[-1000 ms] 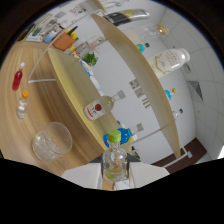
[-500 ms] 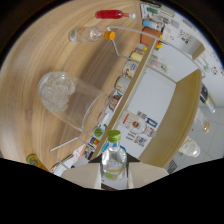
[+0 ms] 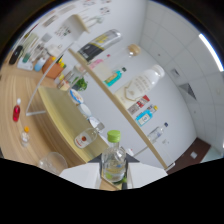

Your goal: Make me a cup of Vodka Sunrise.

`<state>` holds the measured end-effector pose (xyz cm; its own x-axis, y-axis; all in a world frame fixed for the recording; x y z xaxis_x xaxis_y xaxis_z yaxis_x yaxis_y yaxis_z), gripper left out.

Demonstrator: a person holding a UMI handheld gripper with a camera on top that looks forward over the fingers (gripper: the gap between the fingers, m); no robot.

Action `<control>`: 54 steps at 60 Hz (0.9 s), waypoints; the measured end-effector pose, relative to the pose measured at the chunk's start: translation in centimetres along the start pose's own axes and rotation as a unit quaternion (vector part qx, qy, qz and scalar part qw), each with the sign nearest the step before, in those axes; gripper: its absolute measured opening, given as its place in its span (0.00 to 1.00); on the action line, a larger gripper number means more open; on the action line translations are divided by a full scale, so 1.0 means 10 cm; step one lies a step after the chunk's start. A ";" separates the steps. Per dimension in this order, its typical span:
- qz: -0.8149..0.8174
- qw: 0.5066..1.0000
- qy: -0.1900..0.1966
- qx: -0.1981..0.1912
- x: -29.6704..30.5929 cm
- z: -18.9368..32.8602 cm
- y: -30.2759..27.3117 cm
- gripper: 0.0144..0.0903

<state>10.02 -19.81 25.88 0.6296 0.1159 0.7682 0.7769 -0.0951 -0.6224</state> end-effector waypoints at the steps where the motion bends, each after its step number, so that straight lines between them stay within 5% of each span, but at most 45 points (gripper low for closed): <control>1: 0.037 0.999 -0.001 0.003 0.02 -0.01 0.00 0.28; 8: 0.252 0.967 -0.020 0.016 0.02 -0.03 0.12 0.28; 18: 0.382 0.923 -0.042 -0.039 -0.41 0.10 0.73 0.28; 36: 0.431 0.886 -0.093 -0.144 -1.32 0.31 1.69 0.28; 54: 0.426 0.879 -0.110 -0.183 -1.52 0.35 1.89 0.28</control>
<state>15.15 -19.94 1.90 0.9991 0.0323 -0.0259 -0.0040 -0.5474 -0.8369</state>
